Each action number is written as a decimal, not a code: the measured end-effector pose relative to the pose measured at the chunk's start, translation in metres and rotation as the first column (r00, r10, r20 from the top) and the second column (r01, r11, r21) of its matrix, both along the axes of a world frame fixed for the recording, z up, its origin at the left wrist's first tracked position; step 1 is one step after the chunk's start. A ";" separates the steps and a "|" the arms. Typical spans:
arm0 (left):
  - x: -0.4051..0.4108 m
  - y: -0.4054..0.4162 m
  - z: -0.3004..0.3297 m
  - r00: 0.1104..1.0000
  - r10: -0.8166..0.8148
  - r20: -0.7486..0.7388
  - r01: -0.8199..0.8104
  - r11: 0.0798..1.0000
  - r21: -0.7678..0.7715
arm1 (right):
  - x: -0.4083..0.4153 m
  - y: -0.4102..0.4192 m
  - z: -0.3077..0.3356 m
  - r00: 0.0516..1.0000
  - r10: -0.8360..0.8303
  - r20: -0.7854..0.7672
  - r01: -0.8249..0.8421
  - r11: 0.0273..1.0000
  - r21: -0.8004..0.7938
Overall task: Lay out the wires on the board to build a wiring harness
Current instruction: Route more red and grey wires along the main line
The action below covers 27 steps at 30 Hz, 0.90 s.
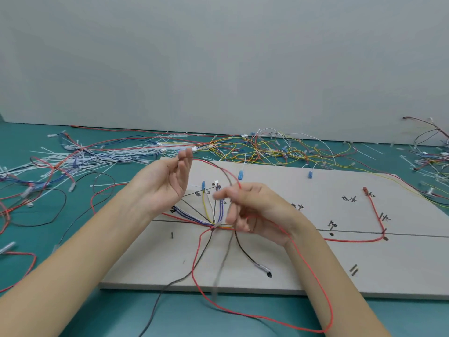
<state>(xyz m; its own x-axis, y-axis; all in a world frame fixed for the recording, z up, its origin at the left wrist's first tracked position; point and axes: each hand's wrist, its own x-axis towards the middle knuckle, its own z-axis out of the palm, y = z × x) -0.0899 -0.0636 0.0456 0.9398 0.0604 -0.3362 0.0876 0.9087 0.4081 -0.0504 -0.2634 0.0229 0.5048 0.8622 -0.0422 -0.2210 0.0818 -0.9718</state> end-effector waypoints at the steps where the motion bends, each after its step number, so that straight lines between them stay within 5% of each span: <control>1: 0.001 0.001 -0.002 0.998 -0.046 -0.038 0.048 0.997 0.068 | 0.001 -0.001 0.001 0.998 -0.047 -0.053 0.049 0.998 0.047; 4: 0.001 -0.001 -0.006 0.981 -0.142 -0.134 0.178 0.934 0.311 | 0.003 -0.004 0.006 0.953 -0.108 -0.284 0.153 0.978 0.141; 7: 0.003 0.000 -0.009 0.965 -0.182 -0.188 0.251 0.846 0.471 | -0.002 -0.003 0.008 0.929 -0.090 -0.360 0.155 0.976 0.156; 12: 0.002 0.018 -0.007 0.928 -0.292 -0.230 0.371 0.756 0.540 | -0.014 0.000 0.006 0.944 0.239 -0.228 -0.220 0.970 0.107; 17: -0.003 0.053 -0.003 0.842 -0.437 -0.317 0.486 0.359 0.797 | -0.014 0.001 0.001 0.867 0.495 -0.052 -0.498 0.864 -0.078; 21: -0.008 0.080 -0.004 0.751 -0.582 -0.311 0.503 0.201 0.840 | -0.009 -0.006 0.002 0.906 0.424 -0.012 -0.420 0.893 -0.160; 27: -0.017 0.091 0.000 0.534 -0.628 -0.566 0.549 -0.251 0.797 | -0.003 -0.009 0.004 0.946 0.227 0.230 -0.152 0.940 -0.305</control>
